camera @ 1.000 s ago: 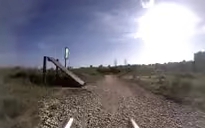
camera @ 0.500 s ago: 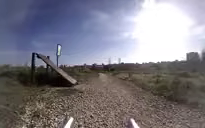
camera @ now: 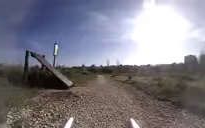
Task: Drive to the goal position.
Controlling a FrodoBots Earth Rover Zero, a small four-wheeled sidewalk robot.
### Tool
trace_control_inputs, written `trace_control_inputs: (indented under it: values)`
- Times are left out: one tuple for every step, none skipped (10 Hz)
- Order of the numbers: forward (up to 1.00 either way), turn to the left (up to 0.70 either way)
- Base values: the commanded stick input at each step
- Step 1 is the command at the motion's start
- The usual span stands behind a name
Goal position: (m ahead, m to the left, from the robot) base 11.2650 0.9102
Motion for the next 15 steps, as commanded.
trace_control_inputs:
  values:
    - [0.5, 0.0]
    - [0.5, 0.0]
    - [0.5, -0.19]
    - [0.5, -0.46]
    - [0.5, -0.48]
    - [0.5, -0.18]
    - [0.5, 0.0]
    - [0.5, 0.0]
    - [0.5, 0.0]
    - [0.5, 0.0]
    - [0.5, 0.0]
    - [0.5, 0.0]
    - [0.5, 0.0]
    - [0.5, 0.0]
    - [0.5, 0.0]
